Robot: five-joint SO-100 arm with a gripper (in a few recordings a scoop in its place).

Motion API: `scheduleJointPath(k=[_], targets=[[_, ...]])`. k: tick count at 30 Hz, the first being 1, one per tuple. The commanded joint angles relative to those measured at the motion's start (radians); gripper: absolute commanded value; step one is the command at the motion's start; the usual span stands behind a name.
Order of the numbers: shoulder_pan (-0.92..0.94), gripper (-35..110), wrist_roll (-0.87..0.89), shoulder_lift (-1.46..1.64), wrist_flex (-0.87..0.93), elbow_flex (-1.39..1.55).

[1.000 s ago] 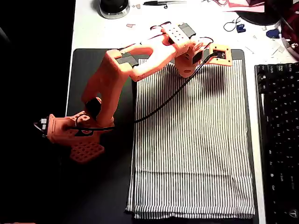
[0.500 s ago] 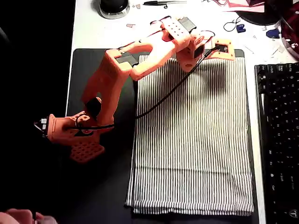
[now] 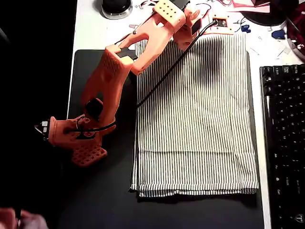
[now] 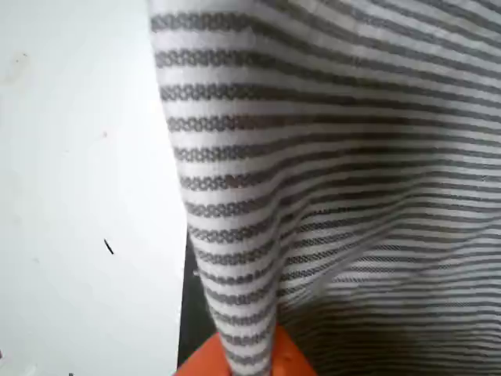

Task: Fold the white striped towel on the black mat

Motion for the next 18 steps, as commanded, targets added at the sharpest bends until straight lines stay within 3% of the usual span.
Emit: scheduleJointPath(k=[1,10,18], targets=[[0.064,0,-0.04,0.143,0.031,0.017],[0.301,0,-0.204,0.557,0.066,0.414],[0.588,0,-0.383,0.696,0.064,0.589]])
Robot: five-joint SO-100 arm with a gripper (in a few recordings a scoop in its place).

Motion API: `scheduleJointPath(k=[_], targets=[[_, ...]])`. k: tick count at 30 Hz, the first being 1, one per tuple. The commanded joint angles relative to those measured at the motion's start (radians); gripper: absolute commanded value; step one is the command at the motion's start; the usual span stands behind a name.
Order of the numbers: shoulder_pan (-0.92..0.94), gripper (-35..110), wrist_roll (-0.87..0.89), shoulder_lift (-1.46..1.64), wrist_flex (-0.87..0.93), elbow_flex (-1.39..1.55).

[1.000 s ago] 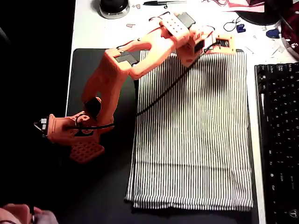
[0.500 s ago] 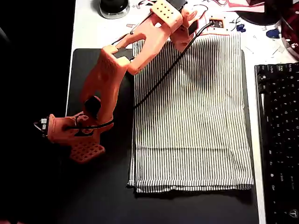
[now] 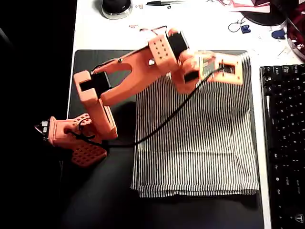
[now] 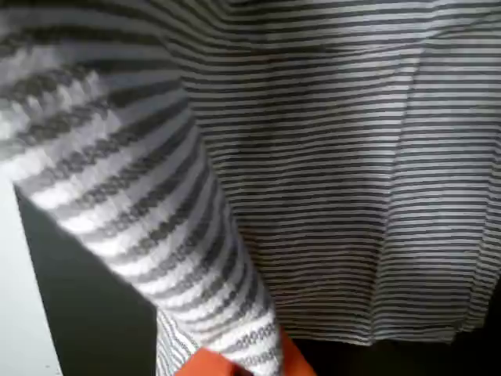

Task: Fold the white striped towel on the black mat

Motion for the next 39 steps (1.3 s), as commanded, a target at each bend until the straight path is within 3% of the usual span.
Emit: scheduleJointPath(k=[1,12,30,39], targets=[[0.127,0,-0.064,0.051,-0.032,0.034],[0.416,0,-0.258,-0.046,-0.101,0.008],[0.612,0,-0.353,-0.101,-0.187,0.084],[0.736,0,-0.4,-0.117,-0.436,0.316]])
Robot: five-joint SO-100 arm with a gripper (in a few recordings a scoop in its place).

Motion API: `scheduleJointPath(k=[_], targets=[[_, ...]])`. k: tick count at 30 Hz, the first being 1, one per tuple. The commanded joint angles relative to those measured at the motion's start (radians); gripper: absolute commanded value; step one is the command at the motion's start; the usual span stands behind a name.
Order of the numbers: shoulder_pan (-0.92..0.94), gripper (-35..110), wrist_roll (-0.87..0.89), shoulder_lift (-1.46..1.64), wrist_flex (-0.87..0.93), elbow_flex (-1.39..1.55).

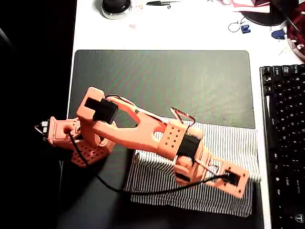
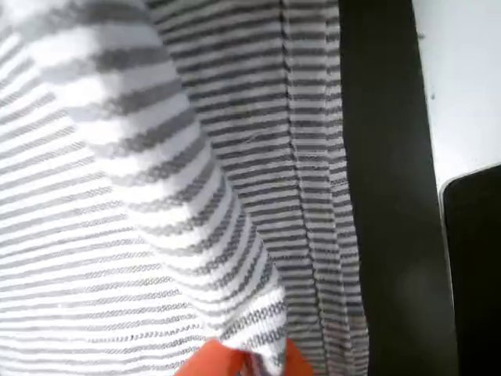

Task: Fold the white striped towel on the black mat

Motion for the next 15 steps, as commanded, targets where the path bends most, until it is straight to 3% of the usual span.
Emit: scheduleJointPath(k=[1,10,15], targets=[[0.046,0,-0.018,0.003,-0.063,0.04],[0.121,1,-0.098,-0.025,-0.305,0.235],[0.153,14,-0.133,-0.006,-0.291,0.238]])
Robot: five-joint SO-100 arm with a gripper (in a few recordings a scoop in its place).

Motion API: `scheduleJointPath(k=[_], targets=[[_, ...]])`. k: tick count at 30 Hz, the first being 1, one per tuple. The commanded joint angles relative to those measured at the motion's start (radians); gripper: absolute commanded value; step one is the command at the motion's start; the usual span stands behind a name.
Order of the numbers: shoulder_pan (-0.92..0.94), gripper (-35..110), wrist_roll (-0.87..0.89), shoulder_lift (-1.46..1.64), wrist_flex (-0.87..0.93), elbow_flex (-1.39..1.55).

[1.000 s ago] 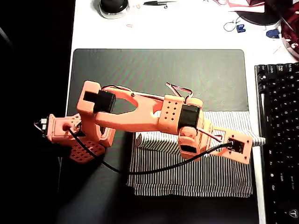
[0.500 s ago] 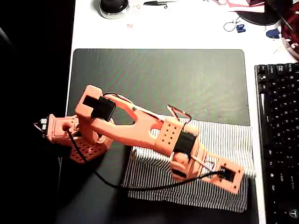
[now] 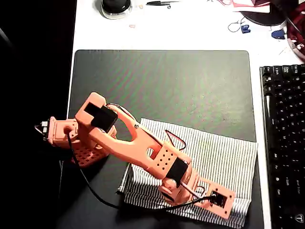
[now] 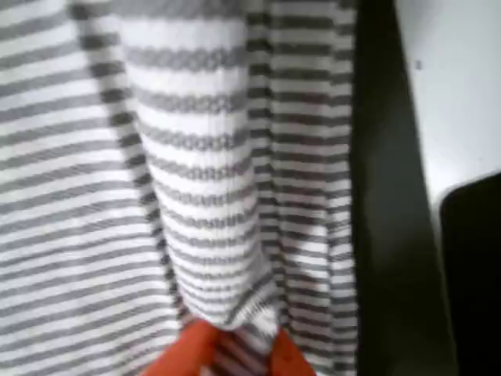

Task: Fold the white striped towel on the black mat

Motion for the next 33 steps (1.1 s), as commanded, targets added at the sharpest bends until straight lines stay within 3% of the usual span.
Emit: scheduleJointPath(k=[1,9,17,23,27,33], targets=[[0.015,16,-0.014,0.04,0.0,0.006],[0.04,21,-0.003,0.206,0.092,0.011],[0.008,25,0.325,0.526,0.129,0.189],[-0.028,20,0.574,0.758,0.253,0.374],[-0.052,18,0.673,0.795,0.443,0.387],[-0.008,18,0.718,0.81,0.548,0.4]])
